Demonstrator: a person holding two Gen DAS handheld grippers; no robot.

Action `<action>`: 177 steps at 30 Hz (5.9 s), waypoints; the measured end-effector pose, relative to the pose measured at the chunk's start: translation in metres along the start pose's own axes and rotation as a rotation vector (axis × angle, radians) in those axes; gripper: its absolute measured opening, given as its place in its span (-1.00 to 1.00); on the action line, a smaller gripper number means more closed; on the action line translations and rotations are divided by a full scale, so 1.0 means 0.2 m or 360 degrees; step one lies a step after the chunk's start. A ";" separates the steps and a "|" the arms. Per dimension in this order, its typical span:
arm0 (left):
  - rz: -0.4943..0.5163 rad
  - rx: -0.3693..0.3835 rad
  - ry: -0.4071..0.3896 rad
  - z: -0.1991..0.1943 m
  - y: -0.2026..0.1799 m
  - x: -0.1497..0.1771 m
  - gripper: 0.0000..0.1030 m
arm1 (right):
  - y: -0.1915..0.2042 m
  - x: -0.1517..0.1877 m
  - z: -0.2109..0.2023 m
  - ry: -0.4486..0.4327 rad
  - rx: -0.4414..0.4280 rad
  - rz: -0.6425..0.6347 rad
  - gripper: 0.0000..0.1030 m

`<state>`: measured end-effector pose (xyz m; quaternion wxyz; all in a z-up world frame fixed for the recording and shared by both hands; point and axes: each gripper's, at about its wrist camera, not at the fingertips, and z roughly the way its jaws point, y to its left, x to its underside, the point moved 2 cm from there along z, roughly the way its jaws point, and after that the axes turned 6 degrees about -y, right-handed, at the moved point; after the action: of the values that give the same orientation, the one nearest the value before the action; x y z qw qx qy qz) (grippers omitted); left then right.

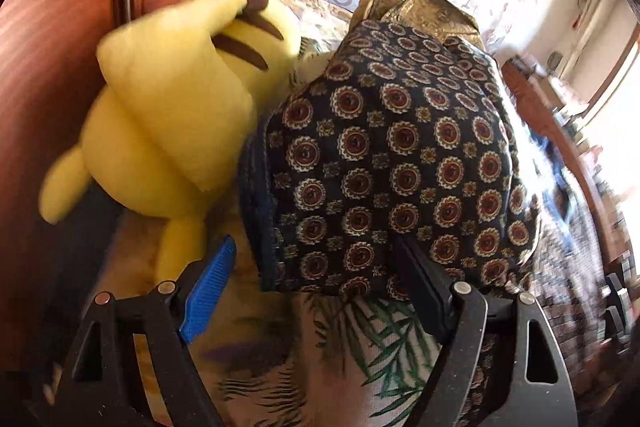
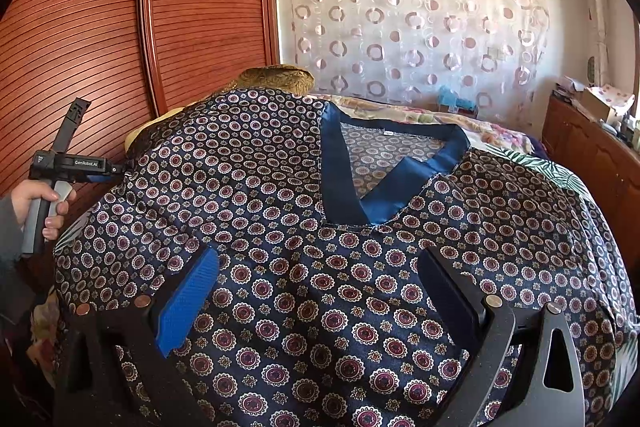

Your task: Fold small clothes

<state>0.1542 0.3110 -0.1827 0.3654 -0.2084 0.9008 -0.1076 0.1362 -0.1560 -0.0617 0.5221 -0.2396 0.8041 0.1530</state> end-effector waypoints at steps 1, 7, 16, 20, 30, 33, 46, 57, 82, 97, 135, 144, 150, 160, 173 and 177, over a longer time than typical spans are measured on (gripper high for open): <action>-0.0037 0.0042 0.0020 0.01 0.01 0.01 0.59 | 0.00 0.00 0.00 0.0000 0.0002 -0.0003 0.94; -0.0091 0.0236 0.0068 0.03 -0.04 0.03 0.11 | 0.02 -0.01 0.01 -0.0031 0.0003 0.0017 0.94; 0.0222 -0.0004 -0.0051 -0.13 -0.24 0.00 -0.91 | 0.00 0.00 0.01 -0.0049 0.0001 0.0034 0.94; 0.0298 -0.0019 -0.0131 -0.23 -0.33 -0.01 -0.92 | -0.01 0.00 0.01 -0.0053 -0.0003 0.0043 0.94; 0.0637 0.0083 -0.0380 -0.52 -0.76 -0.17 -0.92 | -0.01 0.01 0.02 -0.0045 0.0000 0.0066 0.94; 0.0727 0.0235 -0.0336 -0.51 -0.95 -0.13 -0.92 | -0.02 0.00 0.02 -0.0047 0.0002 0.0077 0.94; 0.0855 0.0165 -0.0132 -0.41 -1.03 0.13 -0.04 | -0.04 0.01 0.01 -0.0060 -0.0011 0.0123 0.94; 0.0848 0.0020 0.0075 -0.13 -0.87 0.30 0.40 | -0.04 0.01 0.03 -0.0041 -0.0010 0.0125 0.94; 0.0757 -0.0020 -0.0109 -0.12 -0.75 0.34 0.63 | 0.03 -0.20 0.26 0.0130 -0.0265 -0.0060 0.61; 0.0534 -0.0093 -0.0600 -0.61 -0.68 0.28 0.63 | 0.35 -0.36 0.97 0.0386 -0.0406 -0.0405 0.31; 0.0901 0.0258 -0.0398 -0.25 -1.53 0.39 0.63 | -0.84 -0.01 -0.19 0.0049 0.0231 0.0255 0.16; 0.0998 0.0304 -0.0201 -0.08 -1.68 0.43 0.64 | -1.01 0.07 -0.35 0.0092 0.0400 0.0354 0.16; 0.1003 0.0297 -0.0041 0.04 -1.70 0.46 0.63 | -1.17 0.13 -0.34 0.0210 0.0495 0.0450 0.16; 0.1066 0.0246 0.0070 0.17 -1.71 0.52 0.65 | -1.38 0.18 -0.26 0.0372 0.0437 0.0728 0.15; 0.1069 0.0244 0.0082 0.19 -1.73 0.51 0.74 | -1.50 0.26 -0.32 0.0364 0.0315 0.0985 0.15; 0.1068 0.0241 0.0089 0.20 -1.73 0.52 0.86 | -1.54 0.27 -0.31 0.0354 0.0325 0.1023 0.15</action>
<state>0.2178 -0.0464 -0.1544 0.3700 0.1302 0.9183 -0.0537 0.2377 -0.4566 -0.0846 0.3778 0.0638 0.9015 0.2013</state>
